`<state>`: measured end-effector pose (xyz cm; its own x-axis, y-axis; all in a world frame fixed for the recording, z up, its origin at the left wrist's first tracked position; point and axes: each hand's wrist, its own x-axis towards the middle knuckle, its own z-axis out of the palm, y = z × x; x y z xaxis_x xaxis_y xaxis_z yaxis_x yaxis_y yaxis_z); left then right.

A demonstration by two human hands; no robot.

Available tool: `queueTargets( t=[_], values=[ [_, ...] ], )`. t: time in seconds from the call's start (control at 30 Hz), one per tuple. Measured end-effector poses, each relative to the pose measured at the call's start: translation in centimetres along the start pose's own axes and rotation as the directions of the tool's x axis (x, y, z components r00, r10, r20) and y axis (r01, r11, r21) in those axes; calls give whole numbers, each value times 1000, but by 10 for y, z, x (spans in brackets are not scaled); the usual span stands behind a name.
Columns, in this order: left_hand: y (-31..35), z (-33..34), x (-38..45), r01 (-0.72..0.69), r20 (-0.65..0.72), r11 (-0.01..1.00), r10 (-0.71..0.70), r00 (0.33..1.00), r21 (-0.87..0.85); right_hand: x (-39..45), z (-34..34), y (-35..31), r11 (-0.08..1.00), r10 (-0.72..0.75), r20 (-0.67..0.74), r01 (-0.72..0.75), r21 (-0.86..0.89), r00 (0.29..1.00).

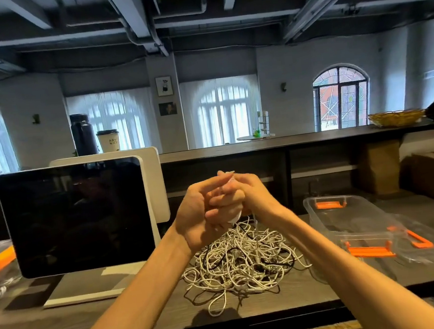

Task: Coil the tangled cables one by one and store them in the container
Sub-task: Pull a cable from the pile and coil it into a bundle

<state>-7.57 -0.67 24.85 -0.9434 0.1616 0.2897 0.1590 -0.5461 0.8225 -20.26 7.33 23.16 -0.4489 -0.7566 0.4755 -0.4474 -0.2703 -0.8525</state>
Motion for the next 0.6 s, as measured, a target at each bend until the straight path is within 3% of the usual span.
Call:
queueTargets(
  t=[0.07,0.1,0.13,0.2,0.27,0.33,0.4,0.53,0.6],
  values=[
    [2,5,7,-102,-55,976,93,994,-190,-4,9,7,997,56,-15,-56,55,998],
    [6,6,11,-181,-145,956,150,978,-229,-8,12,8,990,112,-19,-110,82,993],
    [11,3,14,-278,-259,941,224,940,-194,-11,15,9,985,158,-19,-156,72,987],
    [24,-9,17,-431,-447,902,398,802,30,-19,16,14,984,140,4,-139,-113,990],
    [36,-29,17,-489,-503,833,549,667,260,-28,11,14,933,51,32,-37,-357,998],
    [43,-49,16,-412,-490,763,640,592,498,-35,7,9,902,-31,42,46,-430,999],
    [41,-66,14,-201,-435,630,699,568,750,-38,7,-3,871,-121,75,142,-470,990],
    [24,-89,6,79,-292,322,695,657,943,-36,-2,-42,832,-264,120,289,-474,957],
    [23,-102,-4,145,-299,272,702,646,951,-34,-14,-61,839,-323,92,331,-432,942]
  ],
)
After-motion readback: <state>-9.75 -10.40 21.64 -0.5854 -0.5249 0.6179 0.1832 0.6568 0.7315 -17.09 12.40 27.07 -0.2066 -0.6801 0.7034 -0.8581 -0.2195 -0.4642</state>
